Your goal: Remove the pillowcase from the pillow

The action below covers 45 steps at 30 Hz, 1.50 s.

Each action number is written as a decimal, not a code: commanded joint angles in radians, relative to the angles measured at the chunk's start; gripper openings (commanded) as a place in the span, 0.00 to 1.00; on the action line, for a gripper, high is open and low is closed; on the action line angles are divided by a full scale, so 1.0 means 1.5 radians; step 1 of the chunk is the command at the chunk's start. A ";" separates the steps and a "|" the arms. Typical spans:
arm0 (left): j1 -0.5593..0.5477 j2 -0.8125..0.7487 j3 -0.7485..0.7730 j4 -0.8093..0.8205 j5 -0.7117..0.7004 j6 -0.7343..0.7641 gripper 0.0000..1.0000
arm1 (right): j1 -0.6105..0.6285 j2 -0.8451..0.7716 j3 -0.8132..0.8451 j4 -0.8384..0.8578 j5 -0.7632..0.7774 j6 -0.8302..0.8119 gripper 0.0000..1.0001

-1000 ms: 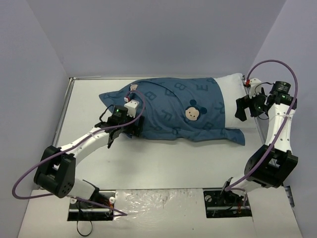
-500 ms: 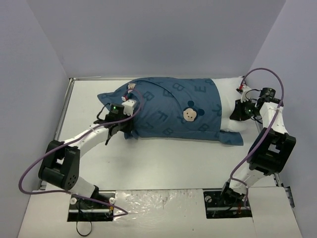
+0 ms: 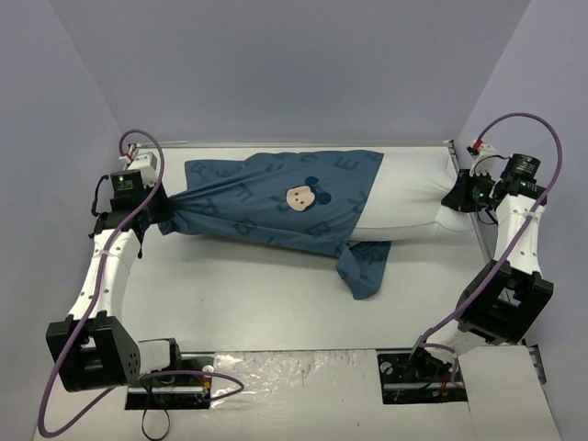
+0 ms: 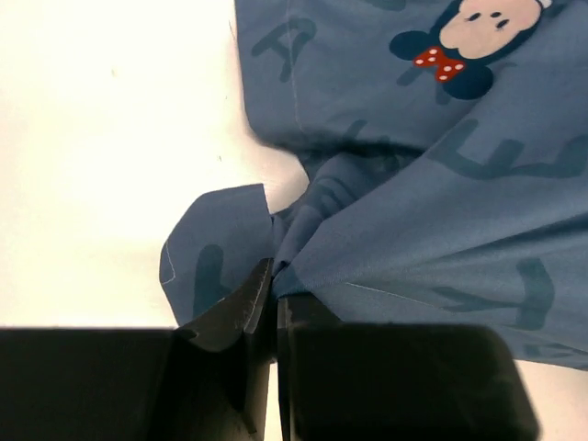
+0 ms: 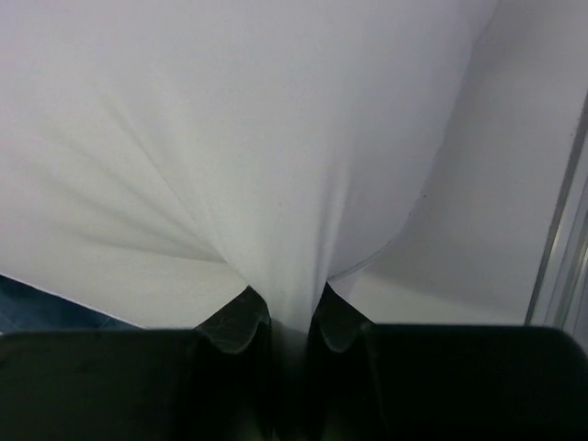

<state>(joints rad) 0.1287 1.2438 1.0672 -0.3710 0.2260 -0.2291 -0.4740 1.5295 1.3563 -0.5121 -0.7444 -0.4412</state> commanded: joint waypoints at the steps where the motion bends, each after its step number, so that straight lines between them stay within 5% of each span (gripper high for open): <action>1: 0.060 -0.009 0.068 -0.048 -0.183 0.017 0.02 | -0.078 -0.025 0.042 0.119 0.118 -0.020 0.00; 7: 0.105 0.011 0.132 -0.076 -0.240 0.009 0.02 | -0.124 -0.022 0.036 0.117 0.113 -0.054 0.00; 10: 0.104 0.025 0.133 -0.060 -0.156 -0.006 0.02 | -0.117 -0.012 0.044 0.007 0.021 -0.179 0.02; 11: 0.102 0.022 0.122 -0.038 -0.096 -0.009 0.02 | -0.099 -0.013 0.049 -0.033 -0.026 -0.222 0.19; 13: 0.079 0.006 0.096 0.014 0.042 -0.015 0.03 | -0.075 -0.031 0.048 -0.081 -0.020 -0.241 0.33; 17: 0.040 -0.047 0.064 0.027 0.076 -0.030 0.61 | -0.051 -0.055 0.101 -0.068 -0.029 -0.111 0.53; 22: 0.036 -0.070 0.118 0.047 0.045 -0.100 0.96 | -0.011 0.006 0.202 0.002 -0.033 0.137 0.71; 27: 0.007 0.034 0.211 0.072 0.069 -0.175 0.94 | 0.093 0.044 0.189 0.149 0.144 0.432 0.95; 28: -0.004 0.061 0.226 0.073 0.078 -0.177 0.94 | 0.129 0.061 0.186 0.155 0.247 0.463 1.00; 31: -0.036 0.184 0.297 0.077 0.161 -0.200 0.94 | 0.183 0.106 0.195 0.173 0.327 0.488 1.00; 38: -0.125 0.442 0.471 0.008 0.240 -0.210 0.94 | 0.196 0.202 0.198 0.182 0.296 0.487 1.00; 42: -0.178 0.520 0.519 -0.060 0.287 -0.202 0.94 | 0.211 0.208 0.130 0.182 0.307 0.468 1.00; 45: -0.210 0.546 0.501 -0.066 0.307 -0.208 0.94 | 0.218 0.202 0.073 0.183 0.290 0.463 0.91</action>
<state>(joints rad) -0.1509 2.1036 1.7771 -0.4145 0.6014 -0.5304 -0.1650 1.8603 1.5379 -0.2207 -0.3111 0.2565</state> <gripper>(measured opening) 0.942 0.934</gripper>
